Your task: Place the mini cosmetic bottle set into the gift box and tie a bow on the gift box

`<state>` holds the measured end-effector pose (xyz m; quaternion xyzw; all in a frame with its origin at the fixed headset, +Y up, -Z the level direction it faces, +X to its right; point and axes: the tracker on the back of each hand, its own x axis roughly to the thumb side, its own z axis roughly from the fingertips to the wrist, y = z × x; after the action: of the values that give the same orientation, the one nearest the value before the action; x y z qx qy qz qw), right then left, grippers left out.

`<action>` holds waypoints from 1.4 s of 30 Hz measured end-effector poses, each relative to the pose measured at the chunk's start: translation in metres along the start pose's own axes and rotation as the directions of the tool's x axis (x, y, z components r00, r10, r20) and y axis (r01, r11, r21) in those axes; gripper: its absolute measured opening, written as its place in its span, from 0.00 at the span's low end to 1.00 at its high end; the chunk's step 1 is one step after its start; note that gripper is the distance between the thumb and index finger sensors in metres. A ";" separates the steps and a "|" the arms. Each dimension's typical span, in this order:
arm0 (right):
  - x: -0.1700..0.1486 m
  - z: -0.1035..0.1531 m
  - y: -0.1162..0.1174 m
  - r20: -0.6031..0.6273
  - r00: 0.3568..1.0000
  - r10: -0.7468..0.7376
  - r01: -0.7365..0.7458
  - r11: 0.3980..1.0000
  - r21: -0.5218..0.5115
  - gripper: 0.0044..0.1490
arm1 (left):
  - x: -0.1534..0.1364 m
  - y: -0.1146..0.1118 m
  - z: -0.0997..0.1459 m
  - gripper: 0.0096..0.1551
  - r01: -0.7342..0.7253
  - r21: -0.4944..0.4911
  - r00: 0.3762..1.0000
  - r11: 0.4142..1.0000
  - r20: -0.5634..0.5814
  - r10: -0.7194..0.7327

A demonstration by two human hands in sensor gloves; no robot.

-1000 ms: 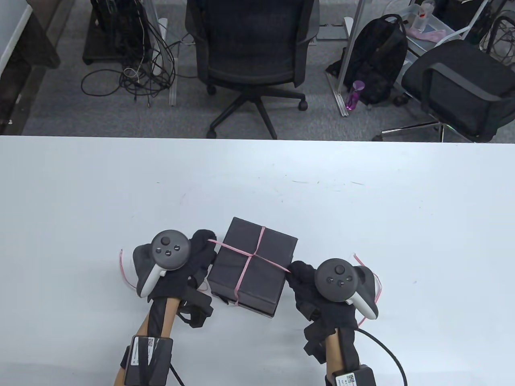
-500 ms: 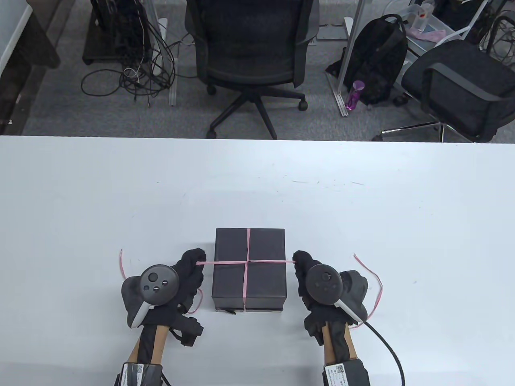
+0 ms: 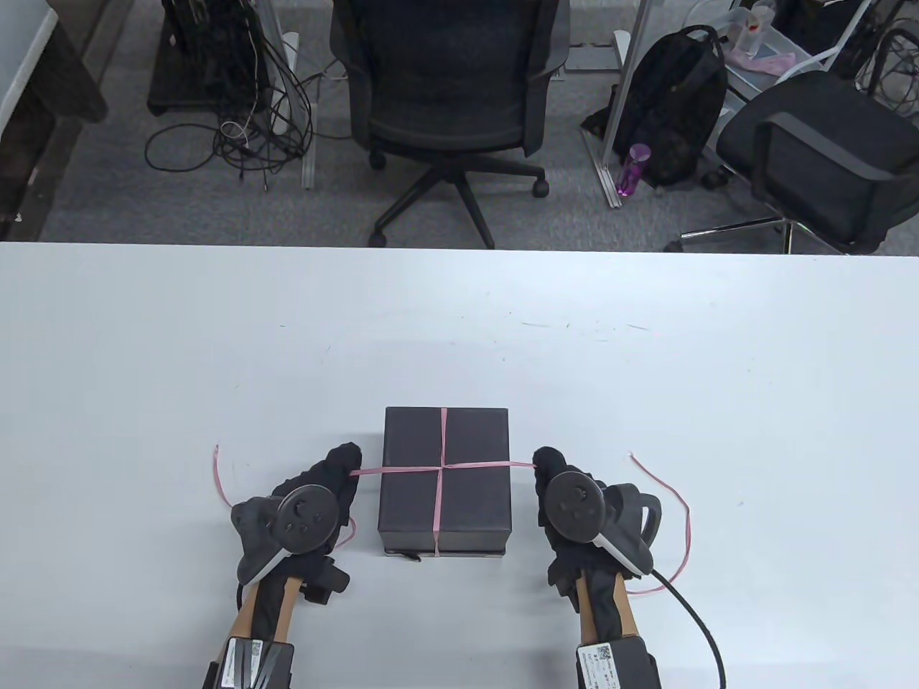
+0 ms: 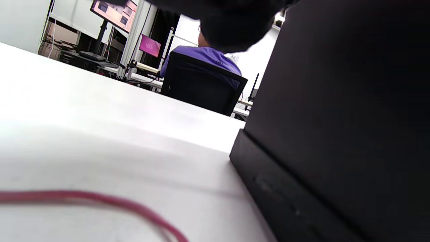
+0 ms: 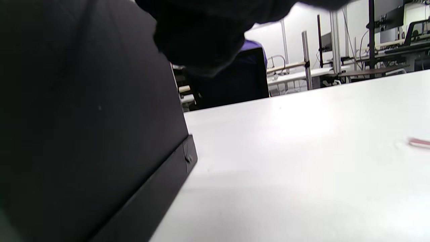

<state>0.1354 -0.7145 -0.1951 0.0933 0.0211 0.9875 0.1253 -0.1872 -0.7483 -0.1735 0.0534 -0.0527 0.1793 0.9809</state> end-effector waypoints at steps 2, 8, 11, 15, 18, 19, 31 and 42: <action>0.001 -0.002 0.007 -0.011 1.000 0.026 -0.025 0.998 0.065 0.26 | 0.002 -0.009 -0.001 0.24 -0.004 -0.023 1.000 1.000 0.006 0.004; 0.007 -0.005 0.026 0.003 0.998 0.064 -0.064 0.984 0.166 0.27 | 0.010 -0.025 0.000 0.24 -0.025 -0.086 1.000 0.996 0.008 0.026; 0.010 -0.006 0.035 0.002 1.000 0.024 -0.024 0.979 0.203 0.27 | 0.013 -0.032 0.000 0.25 -0.046 -0.125 0.999 0.991 -0.007 0.046; 0.016 -0.008 0.047 0.021 1.000 0.021 -0.025 0.974 0.227 0.28 | 0.014 -0.038 0.001 0.25 -0.045 -0.149 0.999 0.988 -0.036 0.040; 0.016 -0.009 0.053 0.012 1.000 0.003 -0.005 0.975 0.223 0.28 | 0.012 -0.044 0.000 0.25 -0.081 -0.185 0.995 0.979 -0.072 0.069; 0.015 -0.009 0.055 0.015 1.000 0.003 -0.007 0.977 0.213 0.28 | 0.012 -0.046 -0.001 0.24 -0.100 -0.193 0.993 0.976 -0.083 0.085; 0.004 -0.012 0.072 -0.027 0.989 -0.143 0.145 0.959 0.243 0.30 | 0.010 -0.061 -0.002 0.26 -0.158 -0.291 0.979 0.944 -0.172 0.111; 0.004 -0.012 0.075 -0.032 0.989 -0.145 0.148 0.957 0.250 0.30 | 0.010 -0.063 -0.005 0.26 -0.163 -0.321 0.974 0.933 -0.206 0.099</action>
<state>0.1111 -0.7868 -0.2008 0.0997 0.1538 0.9655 0.1851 -0.1552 -0.8030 -0.1829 -0.1353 0.0060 0.2370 0.9620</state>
